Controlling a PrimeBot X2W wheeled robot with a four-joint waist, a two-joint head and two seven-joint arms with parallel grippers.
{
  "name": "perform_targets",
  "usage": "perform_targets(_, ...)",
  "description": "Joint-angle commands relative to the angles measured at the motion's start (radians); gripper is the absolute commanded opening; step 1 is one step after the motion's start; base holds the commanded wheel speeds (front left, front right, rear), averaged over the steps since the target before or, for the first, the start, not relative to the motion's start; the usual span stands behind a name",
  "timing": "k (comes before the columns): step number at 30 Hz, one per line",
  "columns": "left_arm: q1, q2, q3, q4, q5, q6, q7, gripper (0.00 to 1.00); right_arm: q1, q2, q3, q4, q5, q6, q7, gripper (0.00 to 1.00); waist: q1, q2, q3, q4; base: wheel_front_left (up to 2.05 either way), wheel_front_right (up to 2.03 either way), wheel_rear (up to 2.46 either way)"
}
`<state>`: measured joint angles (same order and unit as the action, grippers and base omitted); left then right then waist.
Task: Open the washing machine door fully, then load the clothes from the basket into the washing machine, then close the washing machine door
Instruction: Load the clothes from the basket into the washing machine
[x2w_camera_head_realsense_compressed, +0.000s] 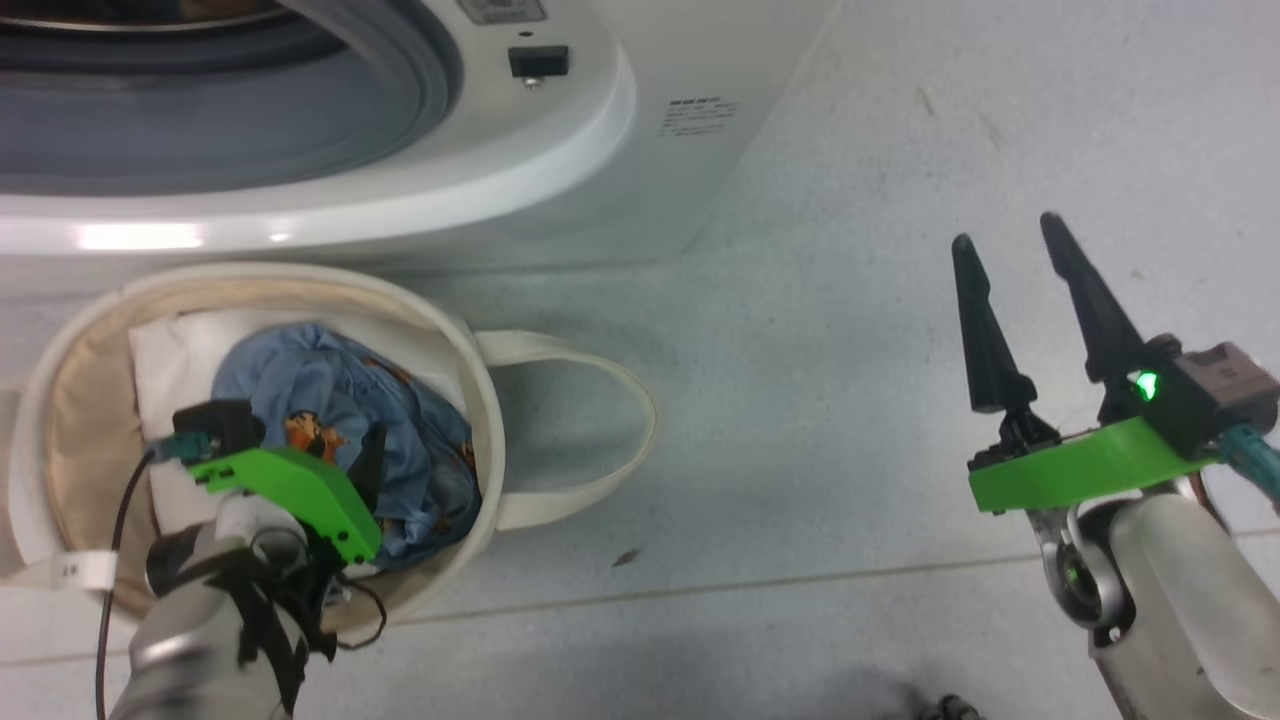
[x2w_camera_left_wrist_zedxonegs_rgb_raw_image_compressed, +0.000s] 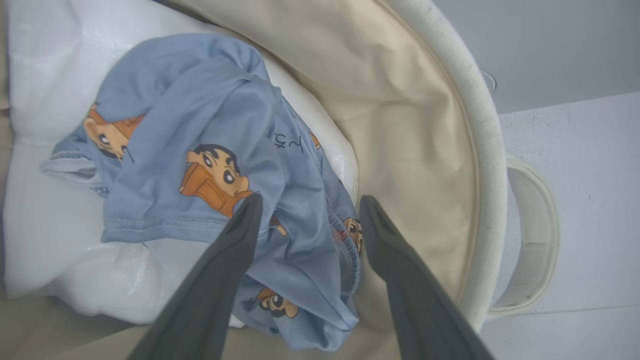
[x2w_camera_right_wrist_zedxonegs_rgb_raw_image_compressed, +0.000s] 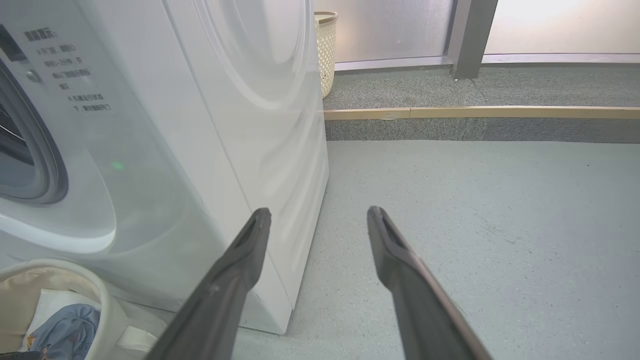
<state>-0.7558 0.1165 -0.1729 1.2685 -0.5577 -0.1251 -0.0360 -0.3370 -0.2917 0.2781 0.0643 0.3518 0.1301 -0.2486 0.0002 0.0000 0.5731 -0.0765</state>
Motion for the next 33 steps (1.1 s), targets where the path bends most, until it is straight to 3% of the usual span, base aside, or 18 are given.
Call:
perform_targets(1,0.000,0.031,0.025,0.000,-0.007,-0.006,0.004,1.00,0.007,-0.014,0.010,-0.038,-0.010,0.001,-0.001,1.00,-0.0002,0.0000,0.040,0.001,0.00,0.00,0.00)
perform_targets(5,-0.027,0.036,0.015,0.014,-0.011,0.004,0.080,1.00,0.001,-0.012,-0.007,-0.067,-0.028,0.001,0.011,1.00,-0.0002,0.0000,0.083,-0.005,0.00,0.00,0.00)
perform_targets(10,-0.036,0.037,-0.006,0.020,0.002,0.051,0.151,1.00,0.008,-0.004,-0.026,-0.099,-0.046,0.001,0.024,1.00,-0.0002,0.0000,0.116,-0.018,0.00,0.00,0.00)
perform_targets(19,-0.024,0.043,-0.023,0.022,0.006,0.110,0.222,1.00,0.020,0.004,-0.048,-0.147,-0.065,0.001,0.044,1.00,-0.0002,0.0000,0.151,-0.040,0.00,0.00,0.00)
perform_targets(30,-0.018,0.050,-0.029,0.022,-0.004,0.134,0.244,0.98,0.035,0.010,-0.056,-0.168,-0.068,0.001,0.053,1.00,-0.0002,0.0000,0.155,-0.052,0.00,0.00,0.00)
perform_targets(31,-0.018,0.050,-0.030,0.022,-0.004,0.133,0.244,0.15,0.035,0.010,-0.057,-0.168,-0.068,0.001,0.053,1.00,-0.0002,0.0000,0.155,-0.052,0.00,0.00,0.00)
perform_targets(32,-0.018,0.049,-0.032,0.022,-0.004,0.129,0.245,0.00,0.036,0.009,-0.058,-0.169,-0.069,0.001,0.053,1.00,-0.0002,0.0000,0.155,-0.051,0.00,0.00,0.00)
perform_targets(33,-0.019,0.050,-0.035,0.022,-0.003,0.125,0.245,0.00,0.036,0.009,-0.060,-0.170,-0.069,0.001,0.053,1.00,-0.0002,0.0000,0.156,-0.051,0.00,0.00,0.00)
